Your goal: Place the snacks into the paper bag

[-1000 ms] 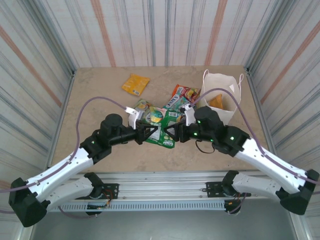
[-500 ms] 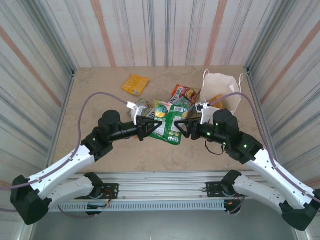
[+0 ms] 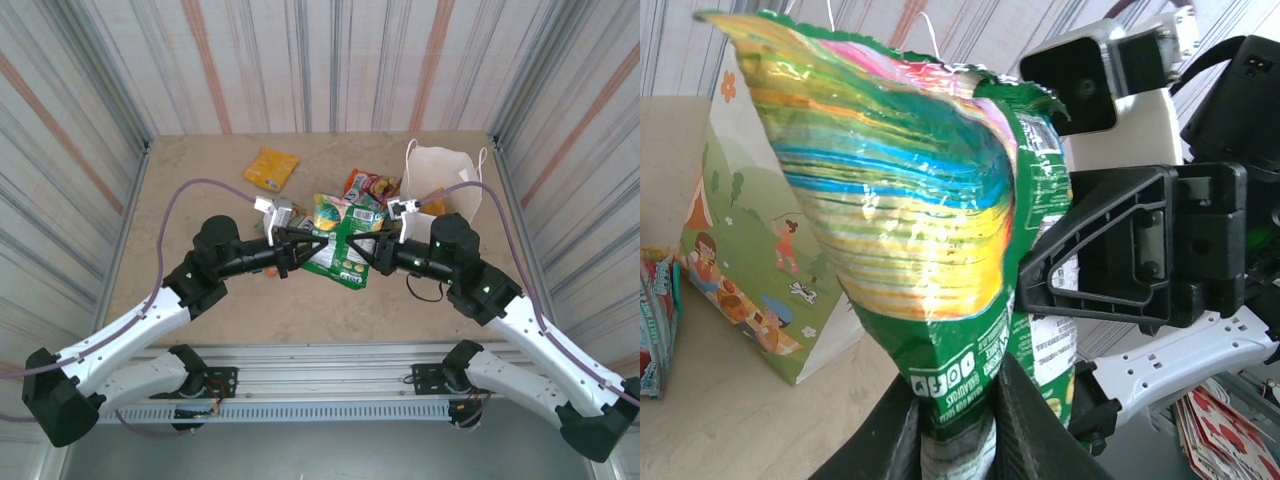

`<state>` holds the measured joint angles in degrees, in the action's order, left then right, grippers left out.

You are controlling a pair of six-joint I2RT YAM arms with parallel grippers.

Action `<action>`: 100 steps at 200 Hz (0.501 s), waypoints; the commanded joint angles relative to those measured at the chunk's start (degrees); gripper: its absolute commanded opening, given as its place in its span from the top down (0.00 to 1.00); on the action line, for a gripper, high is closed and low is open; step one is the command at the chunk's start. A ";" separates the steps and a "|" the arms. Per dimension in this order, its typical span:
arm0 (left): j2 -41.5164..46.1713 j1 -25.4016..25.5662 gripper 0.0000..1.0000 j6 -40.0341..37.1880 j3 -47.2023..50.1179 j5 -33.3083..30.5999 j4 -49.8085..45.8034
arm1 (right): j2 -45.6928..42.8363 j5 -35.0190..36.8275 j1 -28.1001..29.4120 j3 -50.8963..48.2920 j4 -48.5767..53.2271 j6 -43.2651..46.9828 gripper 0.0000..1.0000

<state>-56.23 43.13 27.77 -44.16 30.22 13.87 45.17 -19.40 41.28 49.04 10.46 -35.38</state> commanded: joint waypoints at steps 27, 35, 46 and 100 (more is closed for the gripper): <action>0.88 -0.20 0.44 -3.93 -4.50 -3.43 -4.20 | -4.58 7.09 -2.14 6.48 7.63 7.70 0.98; 0.72 -0.16 0.39 -5.00 -5.28 -4.68 -6.24 | -4.43 6.99 -3.40 8.34 9.27 8.76 0.99; 0.16 -0.18 0.35 -6.53 -6.82 -6.22 -9.42 | -3.91 7.22 -5.43 11.26 11.90 9.80 0.99; -6.32 -0.19 0.28 -14.34 -16.94 -12.76 -26.32 | 1.82 12.62 -17.19 27.49 19.72 16.32 0.98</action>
<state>-60.40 43.13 18.59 -57.21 22.39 -2.74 44.99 -10.28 28.12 70.26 27.59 -24.32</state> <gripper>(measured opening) 0.720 0.173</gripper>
